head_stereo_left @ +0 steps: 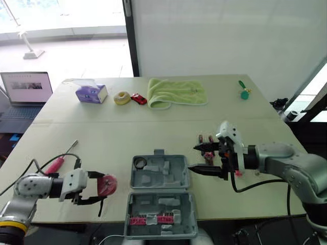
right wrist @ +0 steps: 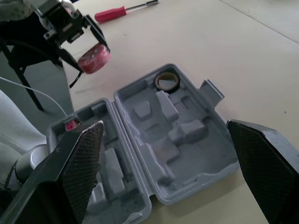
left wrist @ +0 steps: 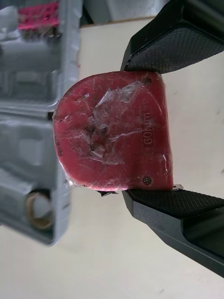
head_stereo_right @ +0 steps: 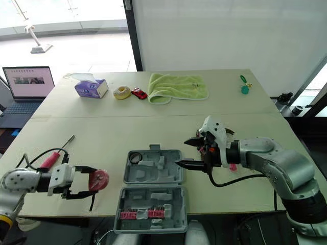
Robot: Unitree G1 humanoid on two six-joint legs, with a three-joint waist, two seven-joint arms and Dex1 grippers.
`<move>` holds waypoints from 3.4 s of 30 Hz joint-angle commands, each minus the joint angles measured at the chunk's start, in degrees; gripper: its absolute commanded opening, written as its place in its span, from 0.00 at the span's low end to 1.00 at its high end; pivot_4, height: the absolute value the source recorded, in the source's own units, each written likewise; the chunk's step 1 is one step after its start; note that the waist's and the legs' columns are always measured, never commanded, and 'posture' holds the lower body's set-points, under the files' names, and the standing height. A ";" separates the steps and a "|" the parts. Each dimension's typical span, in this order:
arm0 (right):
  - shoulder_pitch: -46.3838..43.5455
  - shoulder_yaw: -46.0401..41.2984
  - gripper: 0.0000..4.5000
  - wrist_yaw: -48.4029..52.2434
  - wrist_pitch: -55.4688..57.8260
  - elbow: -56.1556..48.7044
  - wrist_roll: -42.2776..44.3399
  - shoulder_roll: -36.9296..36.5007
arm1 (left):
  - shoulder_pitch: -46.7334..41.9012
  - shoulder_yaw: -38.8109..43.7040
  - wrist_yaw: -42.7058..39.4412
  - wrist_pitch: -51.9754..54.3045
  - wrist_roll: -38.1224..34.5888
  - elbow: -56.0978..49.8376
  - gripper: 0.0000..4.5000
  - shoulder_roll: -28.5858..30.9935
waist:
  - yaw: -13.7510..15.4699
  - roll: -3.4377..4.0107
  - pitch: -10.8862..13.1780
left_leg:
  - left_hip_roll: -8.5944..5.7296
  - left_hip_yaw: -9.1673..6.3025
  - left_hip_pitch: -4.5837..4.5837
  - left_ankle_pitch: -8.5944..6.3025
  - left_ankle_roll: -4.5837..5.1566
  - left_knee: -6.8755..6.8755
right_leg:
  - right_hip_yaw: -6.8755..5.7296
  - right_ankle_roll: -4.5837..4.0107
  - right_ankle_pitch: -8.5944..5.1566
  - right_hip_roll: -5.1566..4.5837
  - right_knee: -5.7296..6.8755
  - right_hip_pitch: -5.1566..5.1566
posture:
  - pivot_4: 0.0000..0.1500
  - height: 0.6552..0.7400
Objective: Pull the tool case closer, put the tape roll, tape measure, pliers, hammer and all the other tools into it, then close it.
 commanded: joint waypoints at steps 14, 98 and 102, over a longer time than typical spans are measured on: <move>-7.01 -6.67 1.00 -46.49 26.67 23.82 55.77 25.17 | -11.07 -9.72 5.61 24.25 -1.06 -25.07 0.65 -7.14 | -0.39 0.05 0.02 | 0.15 -0.03 0.14 0.02 0.02 -0.03 | 0.17 -0.14 0.06 0.43 0.09 0.05 | 1.00 0.96; 24.16 -5.15 0.99 1.97 -37.55 3.96 -21.39 -15.83 | -2.64 -5.33 5.95 40.16 -13.02 -33.80 1.00 -4.33 | 0.12 0.09 0.14 | 0.70 0.76 0.15 -0.12 0.19 0.41 | 0.26 -0.37 -0.08 0.65 -0.07 0.20 | 1.00 0.96; 19.85 0.73 0.99 9.98 -40.76 7.61 -22.50 -14.18 | -3.03 -3.42 8.91 41.07 -13.27 -31.92 1.00 -5.29 | 0.04 0.10 0.16 | 0.69 0.77 0.13 -0.12 0.18 0.46 | 0.34 -0.31 -0.05 0.57 -0.09 0.21 | 1.00 0.96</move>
